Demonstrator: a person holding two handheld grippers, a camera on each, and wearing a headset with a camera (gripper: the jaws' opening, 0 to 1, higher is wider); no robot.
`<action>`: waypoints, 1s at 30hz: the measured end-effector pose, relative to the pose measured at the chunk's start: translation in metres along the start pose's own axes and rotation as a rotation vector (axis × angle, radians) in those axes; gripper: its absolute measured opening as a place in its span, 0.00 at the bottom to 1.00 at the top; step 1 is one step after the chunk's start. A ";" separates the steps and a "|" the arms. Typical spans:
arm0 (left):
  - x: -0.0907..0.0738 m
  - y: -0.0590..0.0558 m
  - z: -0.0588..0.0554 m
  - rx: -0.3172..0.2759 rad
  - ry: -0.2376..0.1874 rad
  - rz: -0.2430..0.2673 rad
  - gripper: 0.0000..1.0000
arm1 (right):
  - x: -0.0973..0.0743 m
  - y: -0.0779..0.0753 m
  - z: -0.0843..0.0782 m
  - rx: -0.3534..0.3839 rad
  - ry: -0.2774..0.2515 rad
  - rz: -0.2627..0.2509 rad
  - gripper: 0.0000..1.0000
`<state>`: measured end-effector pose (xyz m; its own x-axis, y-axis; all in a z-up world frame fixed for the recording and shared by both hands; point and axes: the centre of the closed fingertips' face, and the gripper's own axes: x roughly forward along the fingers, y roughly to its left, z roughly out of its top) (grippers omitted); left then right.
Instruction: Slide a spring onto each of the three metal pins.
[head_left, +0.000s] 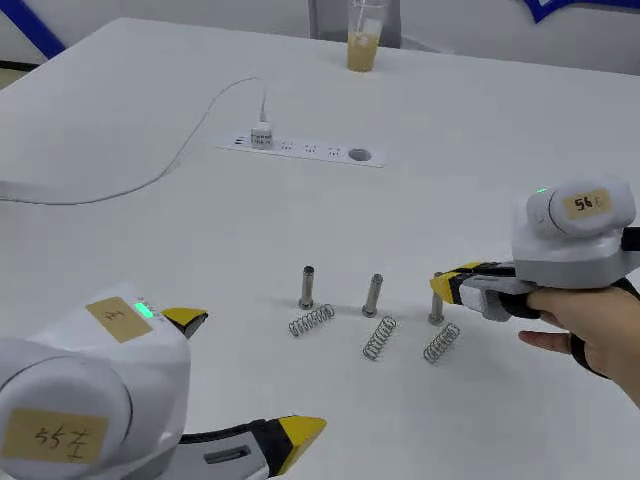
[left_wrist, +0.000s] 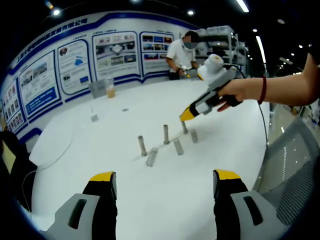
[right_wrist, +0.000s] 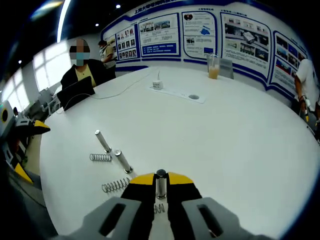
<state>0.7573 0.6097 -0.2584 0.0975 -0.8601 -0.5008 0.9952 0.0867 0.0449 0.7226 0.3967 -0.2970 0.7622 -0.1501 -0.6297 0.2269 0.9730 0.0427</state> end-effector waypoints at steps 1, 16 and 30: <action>0.000 0.000 0.000 -0.001 -0.001 0.001 0.81 | -0.001 0.000 -0.001 -0.004 0.003 -0.003 0.09; -0.001 0.001 -0.001 0.004 0.001 0.008 0.80 | -0.007 0.001 -0.012 0.017 0.039 -0.027 0.09; -0.001 0.000 0.000 0.019 0.007 0.008 0.80 | -0.009 0.000 -0.011 0.018 0.026 -0.018 0.15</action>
<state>0.7572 0.6105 -0.2578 0.1051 -0.8559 -0.5063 0.9944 0.0836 0.0651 0.7093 0.3995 -0.3002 0.7417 -0.1624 -0.6508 0.2514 0.9668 0.0453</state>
